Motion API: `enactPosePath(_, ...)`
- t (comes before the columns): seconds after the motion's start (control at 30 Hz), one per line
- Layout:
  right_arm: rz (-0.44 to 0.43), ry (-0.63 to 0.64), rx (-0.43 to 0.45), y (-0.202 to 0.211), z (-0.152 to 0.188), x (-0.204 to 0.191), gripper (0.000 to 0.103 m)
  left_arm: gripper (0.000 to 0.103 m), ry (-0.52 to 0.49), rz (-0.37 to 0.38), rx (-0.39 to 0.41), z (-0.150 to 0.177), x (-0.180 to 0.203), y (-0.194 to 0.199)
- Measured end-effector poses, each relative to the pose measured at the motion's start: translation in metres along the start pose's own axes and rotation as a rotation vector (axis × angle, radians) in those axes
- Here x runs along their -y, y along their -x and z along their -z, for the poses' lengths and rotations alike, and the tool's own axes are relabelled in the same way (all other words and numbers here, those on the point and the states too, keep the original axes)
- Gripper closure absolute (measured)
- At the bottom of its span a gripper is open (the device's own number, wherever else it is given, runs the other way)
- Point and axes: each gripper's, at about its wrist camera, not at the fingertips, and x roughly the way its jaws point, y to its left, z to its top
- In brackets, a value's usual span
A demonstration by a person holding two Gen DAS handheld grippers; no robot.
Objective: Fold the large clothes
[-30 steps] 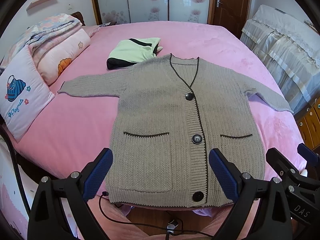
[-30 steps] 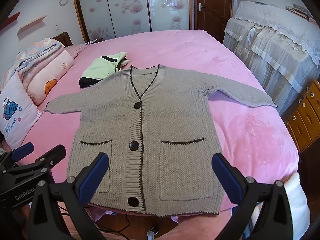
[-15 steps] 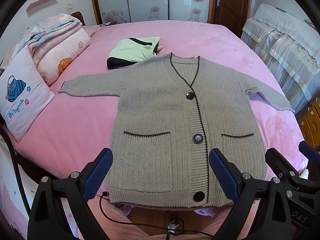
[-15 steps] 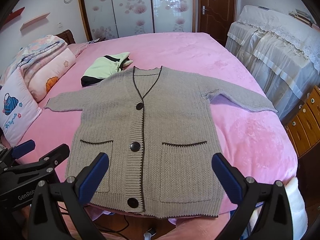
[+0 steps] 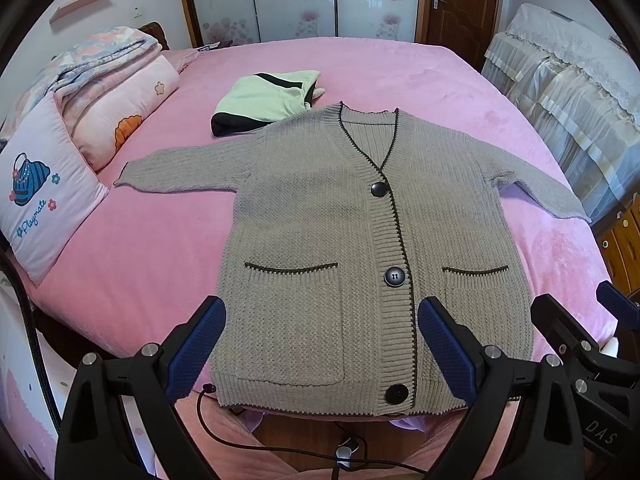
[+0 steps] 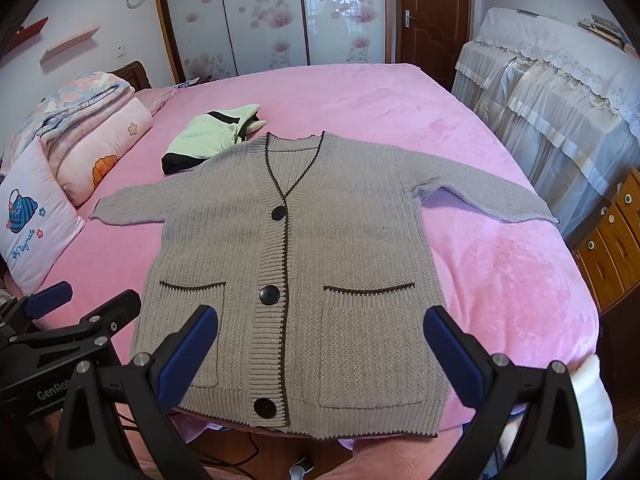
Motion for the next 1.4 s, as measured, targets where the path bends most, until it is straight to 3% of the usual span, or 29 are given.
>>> enactPosePath(0.37,-0.024,-0.027,0.012,-0.01,-0.011,0.02,0.0,0.007,-0.045,-0.02,0.014,-0.019,0.016,-0.002)
enactPosePath(0.87,-0.009,-0.099,0.135,-0.009,-0.069,0.09,0.0,0.007,-0.141,0.0,0.114,-0.088,0.069,-0.005)
enactPosePath(1.0,0.043,-0.138,0.173,-0.011,-0.091,0.122,0.0,0.007,-0.181,0.008,0.172,-0.115,0.096,-0.008)
enactPosePath(1.13,0.096,-0.199,0.171,-0.023,-0.106,0.161,0.0,0.007,-0.202,0.074,0.193,-0.141,0.124,-0.019)
enactPosePath(1.27,0.155,-0.299,0.178,-0.041,-0.119,0.218,0.0,0.007,-0.21,0.123,0.189,-0.164,0.156,-0.038)
enactPosePath(1.4,0.161,-0.414,0.158,-0.065,-0.125,0.277,0.0,0.007,-0.244,0.132,0.209,-0.18,0.193,-0.065)
